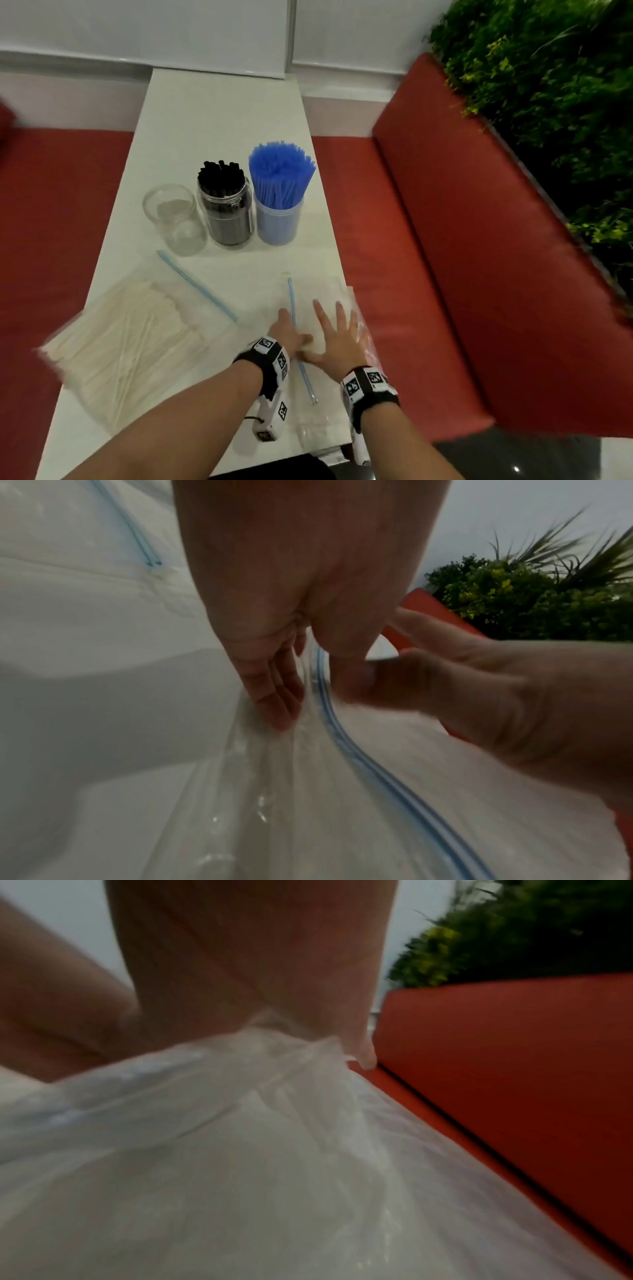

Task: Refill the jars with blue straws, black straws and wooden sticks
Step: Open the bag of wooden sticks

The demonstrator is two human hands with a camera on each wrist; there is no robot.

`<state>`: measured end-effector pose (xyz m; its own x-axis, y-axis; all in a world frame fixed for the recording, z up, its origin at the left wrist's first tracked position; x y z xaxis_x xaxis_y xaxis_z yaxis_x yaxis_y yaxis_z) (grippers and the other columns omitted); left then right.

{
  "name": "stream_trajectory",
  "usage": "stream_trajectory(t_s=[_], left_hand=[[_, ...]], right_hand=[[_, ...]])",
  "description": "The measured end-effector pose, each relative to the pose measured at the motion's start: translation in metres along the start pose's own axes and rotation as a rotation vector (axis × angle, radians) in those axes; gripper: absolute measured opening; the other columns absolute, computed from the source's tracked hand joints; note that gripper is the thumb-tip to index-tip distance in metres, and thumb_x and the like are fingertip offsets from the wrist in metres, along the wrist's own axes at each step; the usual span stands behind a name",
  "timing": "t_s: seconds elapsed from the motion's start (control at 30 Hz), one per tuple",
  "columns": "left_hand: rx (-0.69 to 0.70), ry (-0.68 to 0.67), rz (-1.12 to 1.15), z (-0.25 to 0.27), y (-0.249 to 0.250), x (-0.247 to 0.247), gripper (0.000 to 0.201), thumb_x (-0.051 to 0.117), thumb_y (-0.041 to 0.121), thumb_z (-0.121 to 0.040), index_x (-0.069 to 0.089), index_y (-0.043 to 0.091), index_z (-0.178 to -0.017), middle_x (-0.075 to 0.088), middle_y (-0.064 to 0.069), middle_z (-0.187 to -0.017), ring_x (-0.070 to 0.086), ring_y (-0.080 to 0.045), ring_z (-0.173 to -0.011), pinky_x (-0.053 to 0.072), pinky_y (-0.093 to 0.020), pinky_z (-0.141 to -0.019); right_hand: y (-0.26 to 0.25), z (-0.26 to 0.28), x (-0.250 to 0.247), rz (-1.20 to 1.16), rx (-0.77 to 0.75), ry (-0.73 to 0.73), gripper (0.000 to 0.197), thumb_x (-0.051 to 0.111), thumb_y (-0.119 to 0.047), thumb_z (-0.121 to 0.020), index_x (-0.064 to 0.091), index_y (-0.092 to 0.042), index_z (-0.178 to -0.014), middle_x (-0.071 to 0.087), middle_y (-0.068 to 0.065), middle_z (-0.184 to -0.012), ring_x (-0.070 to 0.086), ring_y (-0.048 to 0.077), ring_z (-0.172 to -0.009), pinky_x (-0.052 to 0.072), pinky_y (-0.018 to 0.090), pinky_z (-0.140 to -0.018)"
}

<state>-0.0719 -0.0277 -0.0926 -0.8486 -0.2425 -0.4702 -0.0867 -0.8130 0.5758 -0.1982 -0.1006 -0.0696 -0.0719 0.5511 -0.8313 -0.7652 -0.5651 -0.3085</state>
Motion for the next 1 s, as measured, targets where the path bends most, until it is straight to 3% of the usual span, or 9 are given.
stream_trajectory(t_s=[0.1,0.23,0.3,0.37,0.47,0.57,0.67,0.8,1.0], left_hand=[[0.022,0.005,0.003,-0.005,-0.001,0.001,0.069,0.077,0.023,-0.088,0.03,0.011,-0.136,0.059,-0.012,-0.107,0.06,-0.029,-0.091,0.049,-0.035,-0.076],[0.05,-0.024,0.028,-0.003,-0.006,-0.006,0.073,0.078,0.021,-0.087,0.031,0.015,-0.143,0.066,-0.017,-0.119,0.067,-0.034,-0.104,0.053,-0.036,-0.084],[0.048,-0.06,0.101,-0.001,-0.008,-0.015,0.062,0.075,0.03,-0.09,0.038,0.016,-0.138,0.068,-0.02,-0.115,0.069,-0.034,-0.093,0.055,-0.036,-0.076],[0.044,-0.053,0.201,0.003,-0.011,-0.03,0.043,0.068,0.038,-0.096,0.054,0.01,-0.126,0.07,-0.017,-0.099,0.066,-0.027,-0.072,0.055,-0.036,-0.067],[0.031,0.087,0.283,0.009,-0.022,-0.068,0.036,0.057,0.037,-0.102,0.066,0.002,-0.103,0.07,-0.012,-0.082,0.061,-0.024,-0.062,0.058,-0.041,-0.065],[0.031,0.301,0.269,0.017,-0.039,-0.115,0.022,0.056,0.02,-0.101,0.071,0.004,-0.101,0.072,-0.016,-0.095,0.066,-0.028,-0.079,0.056,-0.041,-0.077],[-0.009,0.449,0.086,0.022,-0.065,-0.158,0.022,0.054,0.016,-0.101,0.07,0.006,-0.113,0.07,-0.017,-0.114,0.064,-0.034,-0.107,0.048,-0.036,-0.091],[-0.1,0.436,-0.116,0.023,-0.104,-0.192,0.032,0.052,0.022,-0.102,0.059,0.014,-0.132,0.054,-0.016,-0.132,0.054,-0.038,-0.121,0.04,-0.038,-0.105],[-0.17,0.299,-0.073,0.021,-0.147,-0.21,0.043,0.054,0.021,-0.1,0.05,0.022,-0.143,0.042,-0.013,-0.145,0.041,-0.037,-0.135,0.033,-0.038,-0.114]], right_hand=[[0.002,-0.008,0.028,0.121,0.004,-0.222,0.121,0.061,-0.084,-0.071,-0.032,-0.057,-0.143,-0.037,0.003,-0.161,-0.029,0.044,-0.147,-0.008,0.072,-0.114],[0.012,-0.012,0.046,0.203,0.064,-0.302,0.119,0.057,-0.085,-0.073,-0.029,-0.049,-0.149,-0.038,0.006,-0.16,-0.028,0.047,-0.147,-0.003,0.072,-0.117],[0.005,-0.013,0.036,0.237,0.093,-0.344,0.121,0.058,-0.086,-0.071,-0.022,-0.047,-0.152,-0.035,0.006,-0.162,-0.025,0.047,-0.148,-0.003,0.073,-0.115],[-0.013,-0.017,0.017,0.272,0.157,-0.357,0.118,0.059,-0.088,-0.069,0.0,-0.04,-0.159,-0.014,0.01,-0.168,-0.012,0.049,-0.151,-0.003,0.073,-0.113],[-0.06,-0.028,-0.02,0.299,0.209,-0.117,0.081,0.051,-0.081,-0.082,0.048,-0.024,-0.139,0.036,0.013,-0.149,0.031,0.038,-0.139,0.023,0.057,-0.11],[-0.117,-0.047,-0.035,0.096,-0.022,0.088,0.039,0.046,-0.044,-0.102,0.059,-0.015,-0.123,0.057,0.011,-0.128,0.051,0.031,-0.121,0.039,0.041,-0.098],[-0.172,-0.069,-0.022,-0.068,-0.237,-0.112,0.036,0.048,-0.018,-0.103,0.055,-0.007,-0.136,0.054,0.017,-0.138,0.05,0.033,-0.129,0.039,0.036,-0.104],[-0.222,-0.095,0.007,-0.022,-0.164,-0.241,0.053,0.047,-0.02,-0.102,0.034,-0.01,-0.152,0.037,0.016,-0.153,0.04,0.035,-0.139,0.035,0.043,-0.112],[-0.25,-0.11,0.043,-0.262,-0.026,-0.271,0.054,0.062,-0.026,-0.096,0.042,-0.007,-0.143,0.053,0.019,-0.141,0.054,0.037,-0.126,0.044,0.037,-0.099]])
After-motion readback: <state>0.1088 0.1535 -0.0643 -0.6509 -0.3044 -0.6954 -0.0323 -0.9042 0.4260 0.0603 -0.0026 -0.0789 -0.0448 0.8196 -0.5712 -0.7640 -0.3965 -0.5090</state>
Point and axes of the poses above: each hand's wrist, its own z-axis away from the middle knuckle, its own x-axis out of the palm, y = z × x, the point moved 2 cm from there along -z, towards the middle knuckle
